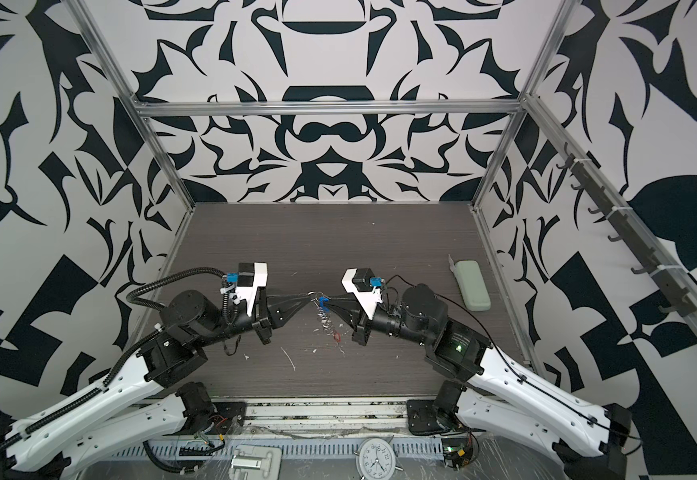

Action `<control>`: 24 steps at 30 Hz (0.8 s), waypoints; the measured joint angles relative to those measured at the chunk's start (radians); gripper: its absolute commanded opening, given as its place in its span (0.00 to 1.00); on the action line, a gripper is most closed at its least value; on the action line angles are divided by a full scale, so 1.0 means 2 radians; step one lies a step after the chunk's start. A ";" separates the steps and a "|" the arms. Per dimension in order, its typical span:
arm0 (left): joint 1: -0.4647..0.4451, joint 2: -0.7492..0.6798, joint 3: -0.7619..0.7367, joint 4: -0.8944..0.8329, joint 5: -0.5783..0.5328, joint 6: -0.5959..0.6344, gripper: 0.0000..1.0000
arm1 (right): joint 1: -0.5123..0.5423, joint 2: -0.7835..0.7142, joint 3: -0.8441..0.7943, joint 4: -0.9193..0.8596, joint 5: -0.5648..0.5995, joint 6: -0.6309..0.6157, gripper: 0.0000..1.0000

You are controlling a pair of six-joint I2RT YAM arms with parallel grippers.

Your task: Remove the keys from the keyring

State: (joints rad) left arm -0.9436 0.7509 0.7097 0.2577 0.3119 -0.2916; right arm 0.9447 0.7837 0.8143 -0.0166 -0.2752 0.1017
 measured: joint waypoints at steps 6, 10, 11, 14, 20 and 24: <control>0.000 0.000 0.000 -0.008 0.006 0.000 0.00 | 0.003 0.002 0.001 -0.009 0.008 -0.008 0.00; 0.000 -0.004 0.000 -0.010 0.006 0.000 0.00 | 0.003 0.007 0.006 -0.010 0.008 -0.014 0.00; 0.000 -0.005 0.000 -0.011 0.007 0.000 0.00 | 0.004 0.010 0.008 -0.011 0.007 -0.014 0.00; 0.001 -0.006 0.000 -0.012 0.010 0.000 0.00 | 0.004 0.020 0.013 -0.011 0.004 -0.017 0.00; 0.002 -0.003 0.000 -0.016 0.019 -0.006 0.00 | 0.004 0.031 0.018 -0.013 0.002 -0.023 0.00; 0.004 -0.002 0.000 -0.017 0.027 -0.013 0.00 | 0.005 0.031 0.019 -0.018 0.005 -0.029 0.00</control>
State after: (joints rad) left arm -0.9360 0.7475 0.7094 0.2245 0.3664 -0.3172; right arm 0.9546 0.8459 0.8520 -0.0525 -0.2657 0.0437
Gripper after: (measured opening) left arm 0.041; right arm 0.072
